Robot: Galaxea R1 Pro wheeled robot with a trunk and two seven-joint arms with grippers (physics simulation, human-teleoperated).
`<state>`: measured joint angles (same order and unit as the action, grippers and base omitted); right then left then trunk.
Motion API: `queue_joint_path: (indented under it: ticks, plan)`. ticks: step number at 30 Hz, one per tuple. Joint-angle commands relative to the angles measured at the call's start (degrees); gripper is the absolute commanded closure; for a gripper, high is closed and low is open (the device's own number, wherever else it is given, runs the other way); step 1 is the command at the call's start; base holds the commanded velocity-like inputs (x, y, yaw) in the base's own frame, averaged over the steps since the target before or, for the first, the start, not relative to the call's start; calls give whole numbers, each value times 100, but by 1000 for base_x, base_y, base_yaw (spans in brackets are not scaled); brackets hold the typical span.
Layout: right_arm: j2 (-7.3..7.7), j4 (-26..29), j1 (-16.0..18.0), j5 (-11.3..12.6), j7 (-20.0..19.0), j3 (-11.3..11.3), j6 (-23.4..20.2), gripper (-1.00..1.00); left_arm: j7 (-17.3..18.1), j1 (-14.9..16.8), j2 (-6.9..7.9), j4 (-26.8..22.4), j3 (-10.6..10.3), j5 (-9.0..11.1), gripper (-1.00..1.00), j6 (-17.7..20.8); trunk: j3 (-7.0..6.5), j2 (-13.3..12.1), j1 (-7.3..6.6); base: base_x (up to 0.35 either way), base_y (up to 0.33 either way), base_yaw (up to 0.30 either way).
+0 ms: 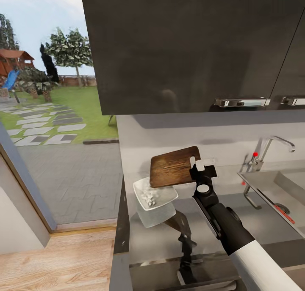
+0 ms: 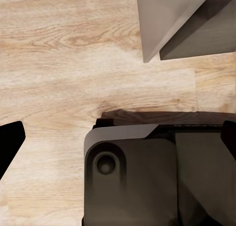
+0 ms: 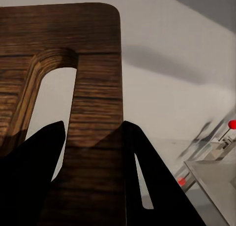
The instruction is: In the kitchen, take the Vidalia onion out of the sink, dice it on the chopping board with the paring knife, put the diced onion into the bowl on the countertop, then place both the paring knife and the chopping board into the sink.
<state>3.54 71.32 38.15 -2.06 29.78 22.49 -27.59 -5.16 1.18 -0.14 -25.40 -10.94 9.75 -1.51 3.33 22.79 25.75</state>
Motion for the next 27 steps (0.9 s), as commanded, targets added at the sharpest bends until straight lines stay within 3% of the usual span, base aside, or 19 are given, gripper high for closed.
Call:
queue_joint_path:
  ticks: [1,7,9,11,12,14,15,16,19,27]
  plan:
    - [6,5,8,-22,19,18,-45,100,-45,5,5,0,-49,57,-100,-16,13,13,4,0,0,0]
    - [36,5,8,31,-13,-17,-37,100,-46,6,11,0,-49,58,-100,-16,13,13,4,0,0,0]
    - [60,11,8,331,-172,-42,-15,100,-53,5,6,0,-49,55,-100,-16,13,13,4,0,0,0]
    - [95,13,8,737,-577,-371,-6,100,-55,7,5,0,-49,57,-100,-16,13,13,4,0,0,0]
    - [119,13,8,926,-958,-694,-6,100,-55,8,5,-3,-49,57,-100,-16,13,13,4,0,0,0]
    - [141,10,8,1061,-1955,-1246,-27,100,-55,6,15,-13,-48,60,-100,-16,13,13,4,0,0,0]
    - [148,7,8,1074,-2368,-1399,-32,100,-52,7,19,-14,-48,61,-100,-16,13,13,4,-5,0,0]
    - [151,6,8,1078,-2543,-1462,-33,100,-53,6,20,-12,-48,62,-100,-16,13,13,4,-31,0,0]
    - [158,5,8,1077,-2808,-1549,-30,100,-55,7,16,-6,-49,62,-100,-16,13,13,4,-79,0,0]
    - [156,-5,8,1068,-2854,-1564,-22,100,-55,5,5,0,-49,63,-100,-16,13,13,4,-191,0,0]
